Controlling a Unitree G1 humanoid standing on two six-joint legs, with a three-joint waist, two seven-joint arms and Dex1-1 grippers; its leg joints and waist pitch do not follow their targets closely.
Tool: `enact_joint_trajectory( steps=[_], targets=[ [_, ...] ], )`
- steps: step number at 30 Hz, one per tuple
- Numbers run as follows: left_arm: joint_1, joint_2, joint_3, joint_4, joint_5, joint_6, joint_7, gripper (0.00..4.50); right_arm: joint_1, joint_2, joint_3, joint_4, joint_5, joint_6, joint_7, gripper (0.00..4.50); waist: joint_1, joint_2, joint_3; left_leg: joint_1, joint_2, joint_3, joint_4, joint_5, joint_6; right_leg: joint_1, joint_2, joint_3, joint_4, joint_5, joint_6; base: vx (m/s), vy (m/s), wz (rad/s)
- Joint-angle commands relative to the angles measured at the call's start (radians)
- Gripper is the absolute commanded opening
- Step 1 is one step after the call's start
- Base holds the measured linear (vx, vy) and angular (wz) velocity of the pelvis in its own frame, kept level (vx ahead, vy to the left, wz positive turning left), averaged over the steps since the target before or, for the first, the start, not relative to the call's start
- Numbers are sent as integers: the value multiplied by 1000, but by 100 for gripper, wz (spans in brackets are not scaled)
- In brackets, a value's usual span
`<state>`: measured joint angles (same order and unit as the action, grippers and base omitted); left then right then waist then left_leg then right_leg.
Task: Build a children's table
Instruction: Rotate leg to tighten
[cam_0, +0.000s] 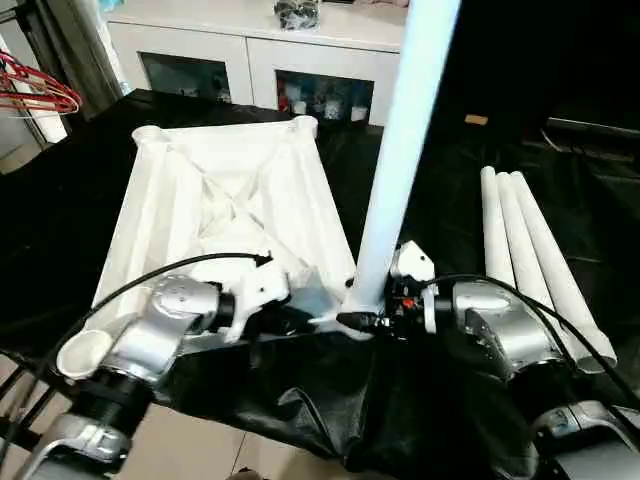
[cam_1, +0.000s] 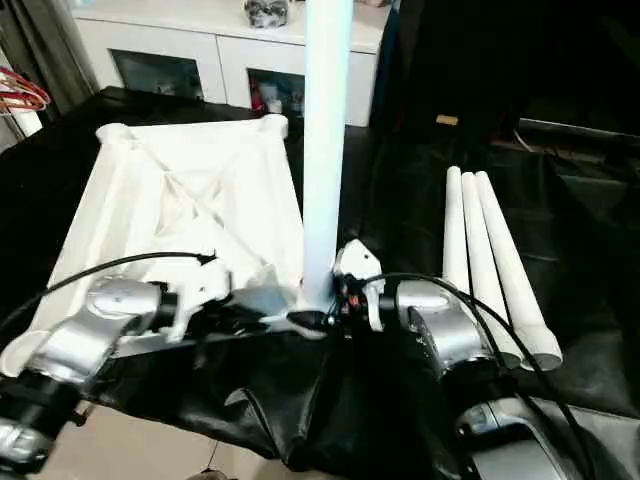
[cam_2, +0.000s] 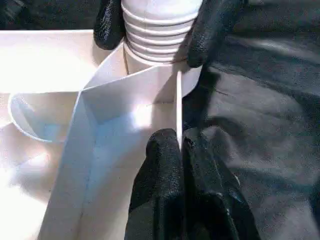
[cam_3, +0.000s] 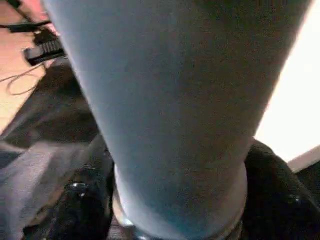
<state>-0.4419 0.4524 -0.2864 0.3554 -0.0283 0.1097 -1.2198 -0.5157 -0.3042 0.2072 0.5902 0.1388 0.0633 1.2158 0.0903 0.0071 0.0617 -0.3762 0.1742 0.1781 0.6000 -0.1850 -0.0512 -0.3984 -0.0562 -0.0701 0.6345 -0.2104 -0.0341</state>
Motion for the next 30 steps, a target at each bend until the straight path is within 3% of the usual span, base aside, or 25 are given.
enact_joint_trajectory(
  steps=[1, 6, 8, 11, 13, 16, 18, 20, 22, 24, 30],
  targets=[
    [-11, 11, 8, -24, -13, -12, -3, 0, 13, -11, 22, -25, 4, 16, 37, 280, -1, -4, -67, 13, 66, -21, -68, -160, 69, 48, -98, 60, -87, -177, -213, 0, 0, 0],
    [-12, -1, 13, -18, -9, -15, 28, 0, 22, 3, 23, -29, -3, 17, 4, 274, 0, -6, -69, 12, 65, -20, -66, -139, 72, 51, -98, 60, -83, -141, -217, 0, 0, 0],
    [-26, -34, 15, 6, 15, -22, 99, 0, 12, 44, 5, 16, -36, 6, -125, 274, -3, -6, -68, 12, 65, -21, -67, -140, 68, 49, -99, 61, -85, -152, -215, 0, 0, 0],
    [-45, -67, 15, 36, 43, -24, 170, 0, -7, 87, -19, 78, -73, -24, -279, 274, -7, -5, -64, 15, 62, -22, -70, -169, 45, 47, -100, 61, -93, -211, -207, 0, 0, 0],
    [-73, -109, 14, 74, 76, -14, 260, 0, -37, 139, -50, 154, -98, -12, -461, 273, -17, -4, -63, 18, 62, -26, -75, -203, 11, 45, -101, 61, -99, -285, -184, 0, 0, 0],
    [-109, -173, 17, 114, 96, 19, 361, 0, -67, 211, -103, 227, -88, 1, -660, 273, -27, -4, -62, 22, 59, -28, -76, -233, -9, 45, -103, 62, -105, -334, -173, 0, 0, 0],
    [-132, -218, 13, 136, 108, 32, 419, 0, -91, 258, -140, 272, -80, 20, -806, 273, -28, -2, -62, 24, 61, -26, -75, -233, -4, 39, -102, 64, -107, -319, -171, 0, 0, 0],
    [-140, -235, 8, 144, 114, 34, 439, 0, -102, 278, -160, 290, -66, 23, -848, 273, -29, -2, -64, 20, 60, -27, -76, -228, -2, 45, -103, 64, -104, -305, -172, 0, 0, 0],
    [-152, -259, 0, 160, 129, 25, 469, 0, -115, 302, -165, 313, -74, -15, -886, 273, -29, -1, -64, 21, 62, -26, -76, -226, 0, 42, -102, 64, -103, -277, -176, 0, 0, 0],
    [-155, -277, -5, 167, 130, 9, 476, 0, -125, 312, -150, 329, -104, -65, -902, 328, -26, -1, -66, 21, 61, -24, -74, -214, 8, 42, -103, 65, -101, -244, -181, 0, 0, 0],
    [-133, -259, -12, 143, 121, -5, 422, 0, -137, 303, -169, 323, -78, -87, -845, 374, -25, -1, -67, 15, 62, -23, -74, -197, 29, 49, -103, 64, -95, -198, -194, 0, 0, 0]
  ],
)
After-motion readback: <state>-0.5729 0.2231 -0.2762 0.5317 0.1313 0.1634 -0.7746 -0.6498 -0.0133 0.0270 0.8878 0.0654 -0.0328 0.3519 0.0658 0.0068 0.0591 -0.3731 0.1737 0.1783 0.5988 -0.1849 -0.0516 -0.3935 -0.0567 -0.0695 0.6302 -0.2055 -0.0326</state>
